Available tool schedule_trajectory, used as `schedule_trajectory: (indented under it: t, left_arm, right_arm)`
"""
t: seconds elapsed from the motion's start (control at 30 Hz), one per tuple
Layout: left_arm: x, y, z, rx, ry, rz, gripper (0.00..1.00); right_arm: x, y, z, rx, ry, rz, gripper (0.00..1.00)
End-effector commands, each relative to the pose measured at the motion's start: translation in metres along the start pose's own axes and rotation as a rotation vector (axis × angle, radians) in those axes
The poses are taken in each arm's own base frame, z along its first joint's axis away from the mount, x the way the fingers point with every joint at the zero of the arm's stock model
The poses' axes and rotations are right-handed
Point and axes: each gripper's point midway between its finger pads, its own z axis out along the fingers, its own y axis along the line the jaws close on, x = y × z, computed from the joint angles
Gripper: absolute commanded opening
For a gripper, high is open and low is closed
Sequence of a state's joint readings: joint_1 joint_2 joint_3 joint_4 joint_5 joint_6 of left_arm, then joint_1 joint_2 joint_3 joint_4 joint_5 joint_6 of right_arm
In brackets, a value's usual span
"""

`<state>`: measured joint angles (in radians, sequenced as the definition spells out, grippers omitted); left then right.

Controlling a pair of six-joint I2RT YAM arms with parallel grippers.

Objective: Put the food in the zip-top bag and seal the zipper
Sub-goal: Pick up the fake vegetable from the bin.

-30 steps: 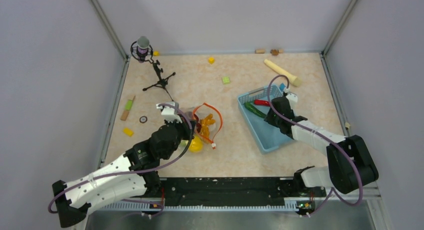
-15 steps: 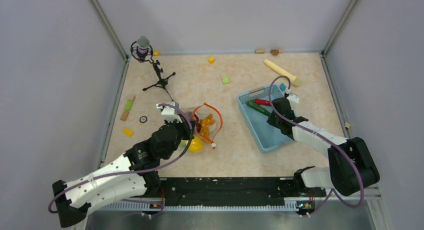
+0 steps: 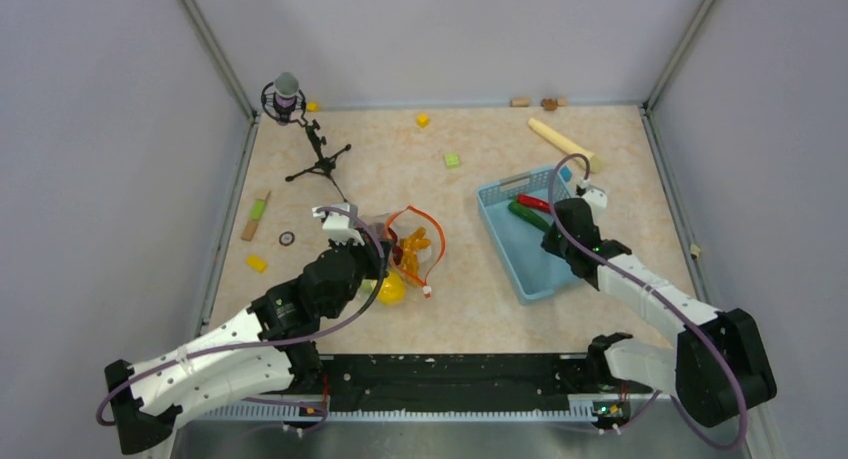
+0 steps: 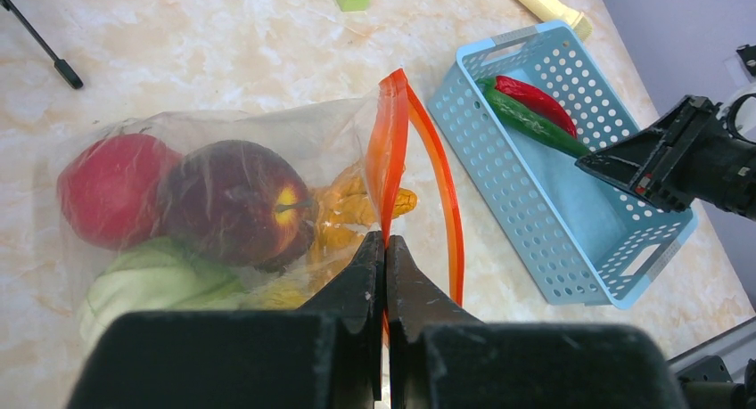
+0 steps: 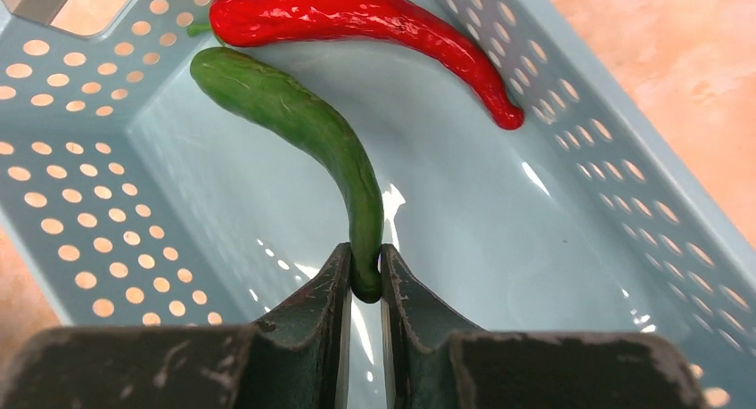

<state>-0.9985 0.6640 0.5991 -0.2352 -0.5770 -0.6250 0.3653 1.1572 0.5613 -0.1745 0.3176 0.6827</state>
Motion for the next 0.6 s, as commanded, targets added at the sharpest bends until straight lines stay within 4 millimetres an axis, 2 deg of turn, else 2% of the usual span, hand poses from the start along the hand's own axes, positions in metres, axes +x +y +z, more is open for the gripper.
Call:
schedule_trajectory:
  t: [0.0,0.1,0.37,0.57]
  left_arm:
    - [-0.009,-0.005,0.001,0.013,-0.037,-0.013,0.0]
    - [-0.009,-0.007,0.001,0.019,-0.033,-0.014,0.0]
    - [-0.01,-0.006,0.0,0.018,-0.036,-0.016,0.0]
    - [-0.01,-0.007,0.0,0.025,-0.036,-0.017,0.0]
  right_arm:
    - [-0.018,-0.007,-0.02,0.019,-0.037,-0.037,0.0]
    - [-0.019,-0.014,-0.033,0.044,-0.027,-0.044,0.0]
    - [-0.032,-0.005,-0.069,-0.056,-0.052,-0.065,0.0]
    - [-0.042,-0.012,-0.087,-0.068,-0.114,-0.088,0.0]
